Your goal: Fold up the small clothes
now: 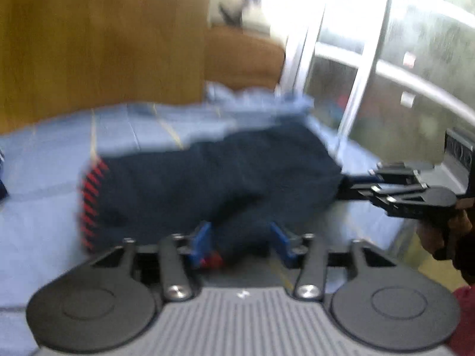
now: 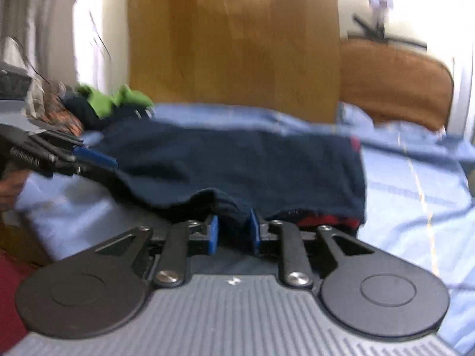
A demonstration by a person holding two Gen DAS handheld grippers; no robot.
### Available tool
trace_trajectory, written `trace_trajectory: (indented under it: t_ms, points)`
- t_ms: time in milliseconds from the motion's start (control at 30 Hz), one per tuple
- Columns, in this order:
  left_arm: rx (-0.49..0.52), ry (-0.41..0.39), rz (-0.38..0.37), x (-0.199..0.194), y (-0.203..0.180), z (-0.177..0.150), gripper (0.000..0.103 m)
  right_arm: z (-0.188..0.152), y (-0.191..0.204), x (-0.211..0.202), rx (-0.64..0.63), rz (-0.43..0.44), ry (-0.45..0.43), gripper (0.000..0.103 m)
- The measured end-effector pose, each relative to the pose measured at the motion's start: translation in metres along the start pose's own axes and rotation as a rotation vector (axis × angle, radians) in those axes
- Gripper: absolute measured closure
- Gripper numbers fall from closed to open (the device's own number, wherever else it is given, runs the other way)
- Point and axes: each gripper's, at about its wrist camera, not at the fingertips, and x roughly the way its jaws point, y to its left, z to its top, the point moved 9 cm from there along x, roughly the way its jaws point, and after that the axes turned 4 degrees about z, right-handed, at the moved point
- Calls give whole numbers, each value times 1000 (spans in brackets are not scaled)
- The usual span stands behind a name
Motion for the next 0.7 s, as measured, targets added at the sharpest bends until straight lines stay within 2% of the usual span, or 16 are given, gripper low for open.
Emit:
trace_trajectory:
  t_ms: [67, 133, 233, 300, 367, 433, 500, 600, 667, 700]
  points:
    - [-44, -74, 29, -13, 18, 20, 45, 25, -11, -8, 53, 11, -69, 77]
    - [-134, -106, 52, -9, 38, 42, 46, 51, -21, 1, 123, 10, -119, 76]
    - [-237, -148, 94, 15, 60, 65, 48, 81, -22, 44, 169, -37, -130, 76]
    - [-288, -135, 153, 42, 74, 68, 48, 90, -14, 82, 168, 5, -104, 74]
    - [-308, -95, 197, 67, 81, 62, 48, 88, -10, 120, 165, 10, -36, 73]
    - [-283, -65, 266, 87, 86, 50, 49, 78, -21, 148, 87, -104, 33, 73]
    - [-211, -72, 346, 97, 87, 42, 48, 63, -44, 154, 38, -227, 76, 76]
    - [-175, -57, 404, 110, 93, 37, 44, 44, -81, 128, 153, -271, 56, 103]
    - [-173, -27, 428, 124, 102, 38, 39, 34, -102, 106, 267, -305, 14, 103]
    - [-189, 6, 414, 133, 105, 37, 39, 26, -101, 98, 317, -299, -5, 103]
